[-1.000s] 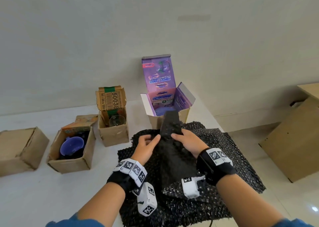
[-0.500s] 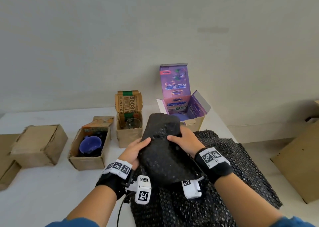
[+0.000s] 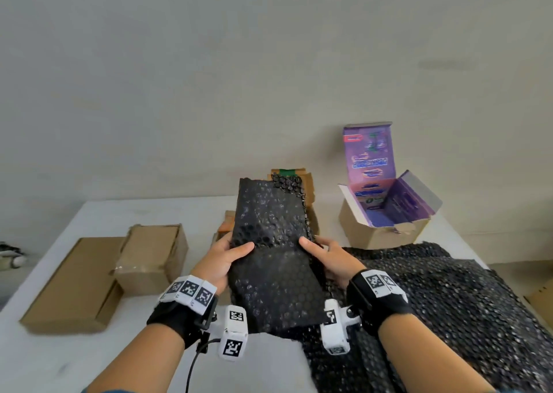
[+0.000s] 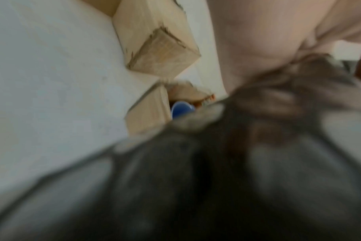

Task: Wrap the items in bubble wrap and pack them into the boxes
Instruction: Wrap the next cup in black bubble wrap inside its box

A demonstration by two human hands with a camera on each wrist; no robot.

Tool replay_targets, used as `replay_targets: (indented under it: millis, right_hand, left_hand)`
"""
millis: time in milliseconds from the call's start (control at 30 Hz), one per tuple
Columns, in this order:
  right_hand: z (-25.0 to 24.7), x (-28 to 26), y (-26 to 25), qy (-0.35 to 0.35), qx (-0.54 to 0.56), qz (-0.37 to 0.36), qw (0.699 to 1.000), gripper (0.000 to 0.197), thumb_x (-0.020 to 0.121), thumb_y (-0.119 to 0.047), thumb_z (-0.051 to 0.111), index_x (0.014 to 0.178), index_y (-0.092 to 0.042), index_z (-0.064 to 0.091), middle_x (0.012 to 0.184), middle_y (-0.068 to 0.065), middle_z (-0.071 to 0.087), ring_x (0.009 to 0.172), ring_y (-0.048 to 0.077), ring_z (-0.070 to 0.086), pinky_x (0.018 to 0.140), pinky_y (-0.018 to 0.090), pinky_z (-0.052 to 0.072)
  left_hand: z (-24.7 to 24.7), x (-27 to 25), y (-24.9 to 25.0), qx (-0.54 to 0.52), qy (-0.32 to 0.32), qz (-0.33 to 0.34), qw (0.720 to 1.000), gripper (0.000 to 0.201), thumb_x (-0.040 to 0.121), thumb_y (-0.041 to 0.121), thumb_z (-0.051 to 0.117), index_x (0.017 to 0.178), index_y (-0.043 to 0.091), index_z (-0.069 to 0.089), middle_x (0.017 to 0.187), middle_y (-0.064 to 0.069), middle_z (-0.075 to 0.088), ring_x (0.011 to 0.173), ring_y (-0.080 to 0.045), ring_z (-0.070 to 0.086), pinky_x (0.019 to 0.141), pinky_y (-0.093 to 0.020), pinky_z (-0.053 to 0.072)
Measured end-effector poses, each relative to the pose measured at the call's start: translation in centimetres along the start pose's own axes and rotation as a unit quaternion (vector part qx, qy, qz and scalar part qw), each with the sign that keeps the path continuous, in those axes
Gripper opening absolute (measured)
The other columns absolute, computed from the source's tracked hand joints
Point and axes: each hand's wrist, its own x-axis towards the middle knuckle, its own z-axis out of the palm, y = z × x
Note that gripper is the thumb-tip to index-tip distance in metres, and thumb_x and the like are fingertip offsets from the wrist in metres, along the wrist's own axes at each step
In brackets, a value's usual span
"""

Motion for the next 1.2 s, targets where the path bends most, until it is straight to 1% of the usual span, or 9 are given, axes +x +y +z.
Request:
replay_targets:
  millis: [200, 267, 367, 500, 733, 900, 1033, 1133, 1200]
  right_hand:
    - [4.6, 0.1, -3.1, -0.017, 0.031, -0.1, 0.994, 0.023, 0.079, -0.02, 0.075, 0.098, -0.019, 0.062, 0.099, -0.004, 0.069, 0.087, 0.004, 0.064, 0.083, 0.022, 0.051]
    - [5.9, 0.4, -3.8, -0.003, -0.005, -0.12, 0.993, 0.023, 0.083, -0.016, 0.071, 0.098, -0.022, 0.054, 0.101, -0.016, 0.06, 0.088, -0.004, 0.055, 0.083, 0.013, 0.045]
    - [7.4, 1.4, -4.2, 0.016, -0.061, -0.138, 0.988, 0.067, 0.076, -0.032, 0.077, 0.132, -0.012, 0.046, 0.123, -0.013, 0.047, 0.124, 0.014, 0.046, 0.108, 0.032, 0.036]
    - [8.5, 2.1, -4.9, 0.029, -0.033, -0.155, 0.987, 0.063, 0.073, -0.02, 0.08, 0.129, -0.016, 0.05, 0.126, -0.009, 0.058, 0.118, 0.012, 0.053, 0.108, 0.037, 0.039]
    - [8.5, 2.3, -5.6, 0.005, 0.12, -0.178, 0.977, 0.032, 0.082, 0.008, 0.063, 0.105, -0.014, 0.064, 0.106, 0.007, 0.07, 0.093, 0.016, 0.068, 0.074, 0.024, 0.055]
    - [8.5, 2.5, -5.9, 0.004, 0.15, -0.188, 0.971, 0.027, 0.084, 0.008, 0.06, 0.094, -0.014, 0.07, 0.091, 0.001, 0.074, 0.084, 0.016, 0.069, 0.07, 0.023, 0.054]
    - [8.3, 1.8, -6.6, -0.057, 0.214, -0.201, 0.954, 0.034, 0.077, -0.004, 0.045, 0.082, -0.013, 0.077, 0.091, 0.005, 0.073, 0.087, 0.018, 0.067, 0.077, 0.028, 0.051]
    - [7.5, 1.5, -6.6, -0.112, 0.287, -0.17, 0.936, 0.054, 0.09, -0.024, 0.026, 0.105, 0.004, 0.07, 0.116, 0.021, 0.066, 0.113, 0.033, 0.058, 0.097, 0.038, 0.045]
    - [7.2, 1.6, -6.6, -0.095, 0.257, -0.135, 0.952, 0.071, 0.098, -0.046, 0.017, 0.116, 0.005, 0.063, 0.121, 0.021, 0.063, 0.113, 0.032, 0.058, 0.097, 0.04, 0.043]
  left_hand:
    - [-6.0, 0.9, 1.7, 0.131, 0.027, 0.048, 0.99, 0.037, 0.088, 0.004, 0.06, 0.12, 0.021, 0.053, 0.117, -0.004, 0.064, 0.108, -0.022, 0.061, 0.097, -0.045, 0.047]
    - [-7.3, 1.2, 2.0, 0.187, 0.024, 0.059, 0.98, 0.037, 0.088, 0.01, 0.063, 0.116, 0.03, 0.051, 0.116, 0.002, 0.063, 0.108, -0.018, 0.06, 0.1, -0.045, 0.046]
    - [-8.6, 1.4, 2.6, 0.277, -0.003, 0.066, 0.959, 0.038, 0.089, 0.018, 0.062, 0.117, 0.037, 0.045, 0.117, 0.009, 0.06, 0.11, -0.013, 0.058, 0.101, -0.044, 0.045]
    - [-9.6, 1.4, 3.5, 0.293, -0.038, 0.073, 0.953, 0.042, 0.091, 0.019, 0.06, 0.121, 0.04, 0.04, 0.119, 0.016, 0.055, 0.113, -0.008, 0.054, 0.102, -0.041, 0.044]
    - [-10.8, 1.0, 4.8, 0.13, -0.09, 0.047, 0.986, 0.039, 0.094, 0.003, 0.05, 0.121, 0.031, 0.048, 0.106, -0.008, 0.069, 0.094, -0.018, 0.068, 0.073, -0.026, 0.056]
    - [-11.1, 1.6, 5.2, 0.012, -0.091, 0.041, 0.995, 0.033, 0.093, -0.005, 0.037, 0.113, 0.011, 0.058, 0.103, -0.014, 0.07, 0.089, -0.022, 0.068, 0.074, -0.031, 0.058]
    - [-11.0, 1.7, 6.1, -0.089, -0.074, -0.011, 0.993, 0.04, 0.076, 0.031, 0.05, 0.081, 0.0, 0.075, 0.082, -0.019, 0.072, 0.073, -0.028, 0.07, 0.057, -0.028, 0.056]
    - [-11.2, 2.3, 6.2, -0.039, -0.037, -0.032, 0.998, 0.051, 0.088, 0.047, 0.05, 0.084, 0.001, 0.073, 0.08, -0.019, 0.07, 0.074, -0.031, 0.067, 0.065, -0.032, 0.056]
    - [-11.1, 2.8, 5.8, 0.051, -0.016, 0.028, 0.998, 0.025, 0.085, 0.029, 0.064, 0.08, 0.007, 0.074, 0.082, -0.013, 0.072, 0.083, -0.03, 0.065, 0.07, -0.029, 0.055]
